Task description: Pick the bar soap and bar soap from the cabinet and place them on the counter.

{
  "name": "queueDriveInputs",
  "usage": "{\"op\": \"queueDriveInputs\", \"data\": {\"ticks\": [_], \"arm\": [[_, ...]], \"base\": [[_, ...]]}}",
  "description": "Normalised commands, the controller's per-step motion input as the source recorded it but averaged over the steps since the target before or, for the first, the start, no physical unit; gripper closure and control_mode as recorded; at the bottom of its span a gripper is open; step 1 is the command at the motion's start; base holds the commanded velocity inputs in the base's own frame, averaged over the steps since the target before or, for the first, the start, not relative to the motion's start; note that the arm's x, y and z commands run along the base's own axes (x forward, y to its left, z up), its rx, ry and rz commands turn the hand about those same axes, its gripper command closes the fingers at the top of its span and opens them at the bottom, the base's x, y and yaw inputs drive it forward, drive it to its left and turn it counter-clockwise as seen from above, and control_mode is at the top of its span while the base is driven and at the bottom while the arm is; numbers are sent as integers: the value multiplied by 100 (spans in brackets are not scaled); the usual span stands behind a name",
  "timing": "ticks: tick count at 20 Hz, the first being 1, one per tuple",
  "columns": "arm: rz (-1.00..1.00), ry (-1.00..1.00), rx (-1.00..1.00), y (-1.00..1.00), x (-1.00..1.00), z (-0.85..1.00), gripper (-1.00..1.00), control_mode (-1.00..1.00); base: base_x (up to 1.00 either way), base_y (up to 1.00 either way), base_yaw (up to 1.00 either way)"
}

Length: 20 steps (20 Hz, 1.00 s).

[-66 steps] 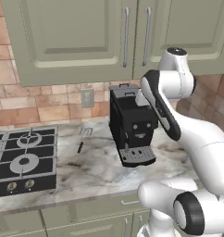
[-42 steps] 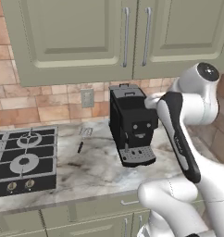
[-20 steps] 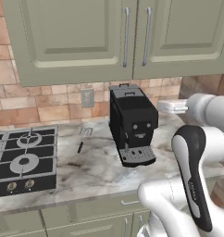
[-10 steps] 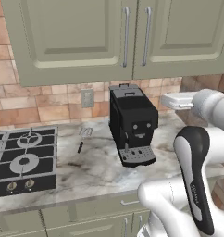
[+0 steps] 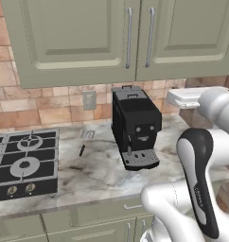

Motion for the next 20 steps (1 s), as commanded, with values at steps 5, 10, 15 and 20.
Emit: {"op": "queueDriveInputs", "data": {"ticks": [5, 10, 15, 20], "arm": [[0, -13, 0, 0, 0, 19, -100, -100], [0, -11, 0, 0, 0, 21, -100, -100], [0, -8, 0, 1, 0, 21, -100, -100], [0, -4, 0, 2, 0, 17, -100, -100]], "base": [[0, 0, 0], [0, 0, 0], [0, 0, 0], [0, 0, 0]]}}
